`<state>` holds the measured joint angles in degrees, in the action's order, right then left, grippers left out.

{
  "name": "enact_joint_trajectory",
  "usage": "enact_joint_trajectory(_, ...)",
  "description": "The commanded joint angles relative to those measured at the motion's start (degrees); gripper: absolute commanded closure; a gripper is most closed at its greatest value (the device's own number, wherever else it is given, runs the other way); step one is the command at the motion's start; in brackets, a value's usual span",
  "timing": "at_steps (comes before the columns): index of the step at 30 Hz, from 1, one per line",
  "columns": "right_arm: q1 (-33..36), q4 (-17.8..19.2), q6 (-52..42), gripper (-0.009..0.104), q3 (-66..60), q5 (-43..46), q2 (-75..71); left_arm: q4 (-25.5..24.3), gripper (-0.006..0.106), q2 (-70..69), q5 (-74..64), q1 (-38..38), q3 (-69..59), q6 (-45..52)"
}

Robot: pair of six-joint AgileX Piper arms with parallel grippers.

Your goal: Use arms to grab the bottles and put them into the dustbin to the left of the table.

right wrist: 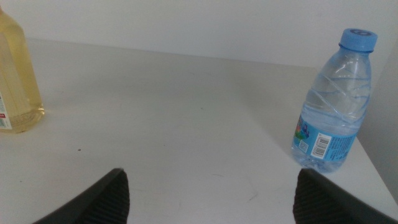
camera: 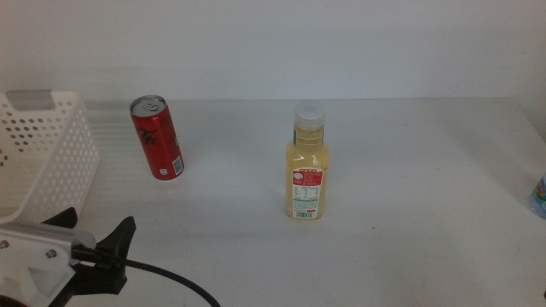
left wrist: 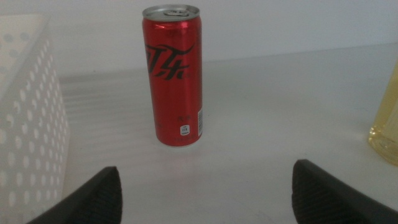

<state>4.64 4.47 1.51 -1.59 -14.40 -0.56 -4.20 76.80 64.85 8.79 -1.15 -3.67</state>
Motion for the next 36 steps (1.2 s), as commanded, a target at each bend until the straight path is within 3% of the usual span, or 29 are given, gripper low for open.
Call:
enact_joint_trajectory(1,-0.29,0.35,-0.74,0.018,0.45,4.19,-1.56,0.01,0.01,-0.69,10.53,0.2,-0.95,-0.91)
enact_joint_trajectory(18,-0.29,0.35,-0.74,0.018,0.45,4.19,-1.56,-0.41,0.01,9.36,10.52,0.2,-0.79,-1.78)
enact_joint_trajectory(24,-0.29,0.35,-0.74,0.018,0.45,4.19,-1.56,-5.4,0.01,10.53,10.43,0.2,1.53,-5.01)
enact_joint_trajectory(31,-0.29,0.35,-0.74,0.018,0.45,4.19,-1.56,-1.71,0.01,10.53,7.14,0.14,7.27,-4.31)
enact_joint_trajectory(36,-0.29,0.35,-0.74,0.018,0.45,4.19,-1.56,-1.3,0.01,10.53,-3.71,0.14,14.44,-4.12)
